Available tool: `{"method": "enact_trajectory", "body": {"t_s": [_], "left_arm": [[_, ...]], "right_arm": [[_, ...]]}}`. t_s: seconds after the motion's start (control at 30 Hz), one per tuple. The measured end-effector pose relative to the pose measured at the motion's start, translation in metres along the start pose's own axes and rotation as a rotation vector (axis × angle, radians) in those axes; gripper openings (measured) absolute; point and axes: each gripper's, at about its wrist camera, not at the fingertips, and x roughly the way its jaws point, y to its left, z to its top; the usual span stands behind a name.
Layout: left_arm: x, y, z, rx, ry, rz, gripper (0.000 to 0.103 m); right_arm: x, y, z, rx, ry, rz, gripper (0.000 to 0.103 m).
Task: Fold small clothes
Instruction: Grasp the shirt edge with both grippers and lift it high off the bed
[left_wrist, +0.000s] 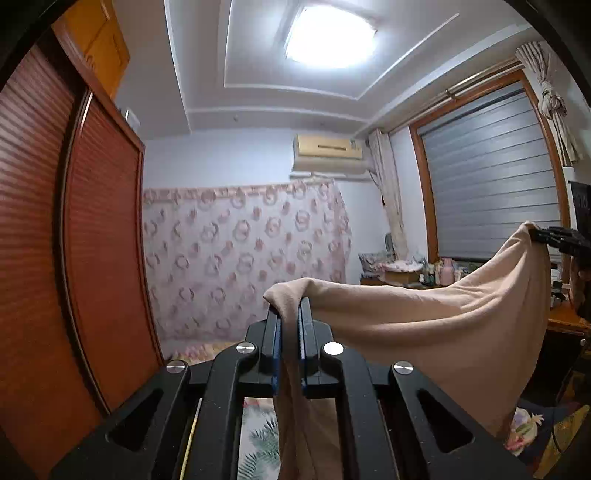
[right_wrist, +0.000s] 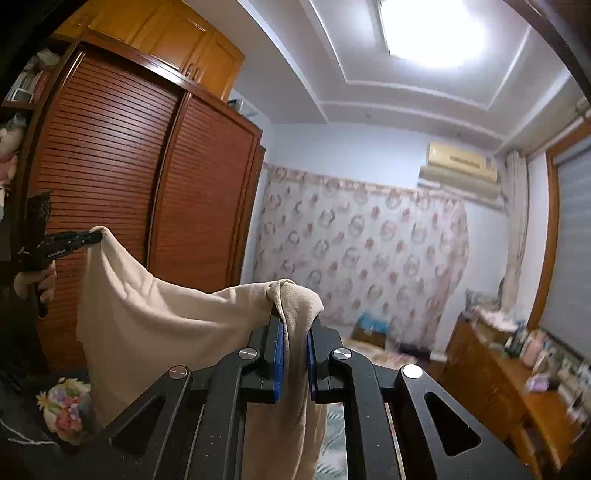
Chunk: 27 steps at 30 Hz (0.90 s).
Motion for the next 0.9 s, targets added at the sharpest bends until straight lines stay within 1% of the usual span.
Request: {"method": "enact_trajectory", "body": {"t_s": [0.13,0.2,0.27,0.3,0.37,0.4,0.47,0.5,0.7,0.73,0.9], "left_arm": [[0.003,0.003,0.01,0.018,-0.026,0.012,0.008],[0.009,0.001,0.009,0.025,-0.023,0.027,0.008],[0.019,0.001,0.007,0.028,-0.011,0.035,0.008],[0.032,0.003,0.001,0.029,0.008,0.037,0.008],[0.044,0.0,-0.001,0.039,0.037,0.046,0.008],[0.059,0.001,-0.009,0.044,0.058,0.054,0.008],[0.087,0.004,-0.027,0.04,0.107,0.061,0.008],[0.108,0.008,-0.042,0.034,0.14,0.061,0.008],[0.196,0.017,-0.11,0.012,0.278,0.066,0.008],[0.212,0.018,-0.122,0.006,0.306,0.064,0.008],[0.267,0.015,-0.159,0.01,0.402,0.065,0.008]], "right_arm": [[0.002,0.002,0.021,-0.041,-0.018,-0.041,0.01],[0.011,0.001,0.023,-0.055,-0.015,-0.061,0.01],[0.025,0.007,0.017,-0.07,-0.002,-0.092,0.01],[0.033,0.01,0.013,-0.074,0.01,-0.105,0.01],[0.054,0.015,0.0,-0.064,0.05,-0.115,0.01],[0.071,0.023,-0.004,-0.06,0.074,-0.111,0.01],[0.106,0.023,-0.022,-0.055,0.119,-0.109,0.01],[0.119,0.024,-0.02,-0.047,0.134,-0.1,0.01],[0.215,0.014,-0.081,0.001,0.268,-0.094,0.01],[0.227,0.014,-0.087,0.006,0.284,-0.093,0.01],[0.298,0.013,-0.106,0.013,0.397,-0.079,0.01]]}}
